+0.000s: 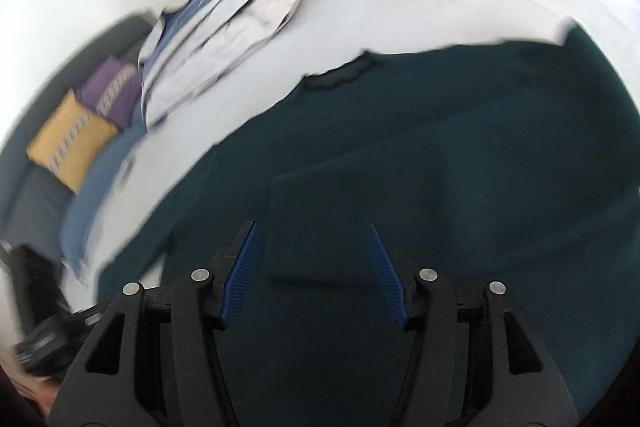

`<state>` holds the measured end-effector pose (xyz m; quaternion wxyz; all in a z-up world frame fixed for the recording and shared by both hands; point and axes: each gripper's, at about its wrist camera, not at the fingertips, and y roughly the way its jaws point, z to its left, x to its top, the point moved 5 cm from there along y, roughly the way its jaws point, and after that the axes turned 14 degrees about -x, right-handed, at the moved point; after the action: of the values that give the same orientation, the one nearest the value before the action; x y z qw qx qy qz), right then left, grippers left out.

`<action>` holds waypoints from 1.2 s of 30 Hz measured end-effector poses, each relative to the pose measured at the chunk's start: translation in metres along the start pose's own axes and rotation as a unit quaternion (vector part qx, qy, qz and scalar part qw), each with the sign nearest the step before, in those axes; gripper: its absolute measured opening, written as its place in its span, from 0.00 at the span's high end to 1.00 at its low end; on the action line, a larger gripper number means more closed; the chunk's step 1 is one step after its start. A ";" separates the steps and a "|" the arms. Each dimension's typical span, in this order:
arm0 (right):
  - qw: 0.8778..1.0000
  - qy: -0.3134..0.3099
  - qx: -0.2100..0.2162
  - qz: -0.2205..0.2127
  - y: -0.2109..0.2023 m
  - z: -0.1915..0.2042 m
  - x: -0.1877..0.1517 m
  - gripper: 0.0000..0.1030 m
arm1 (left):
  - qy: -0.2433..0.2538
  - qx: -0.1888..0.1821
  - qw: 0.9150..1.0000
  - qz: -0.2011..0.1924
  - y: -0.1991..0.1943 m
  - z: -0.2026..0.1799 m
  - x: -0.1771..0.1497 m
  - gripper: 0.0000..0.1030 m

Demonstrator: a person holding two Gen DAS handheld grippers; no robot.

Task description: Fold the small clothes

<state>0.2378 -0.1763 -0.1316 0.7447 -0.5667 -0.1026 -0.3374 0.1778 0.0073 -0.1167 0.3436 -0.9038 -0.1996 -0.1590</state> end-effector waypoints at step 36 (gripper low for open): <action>0.984 0.101 -0.133 -0.057 -0.058 -0.178 0.100 0.46 | 0.118 0.077 0.990 -0.018 0.094 -0.031 0.079 0.92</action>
<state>0.2366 -0.3853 -0.0931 0.6489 -0.6167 -0.0138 -0.4455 0.2860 -0.0580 -0.1133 0.4307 -0.8457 -0.1861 -0.2544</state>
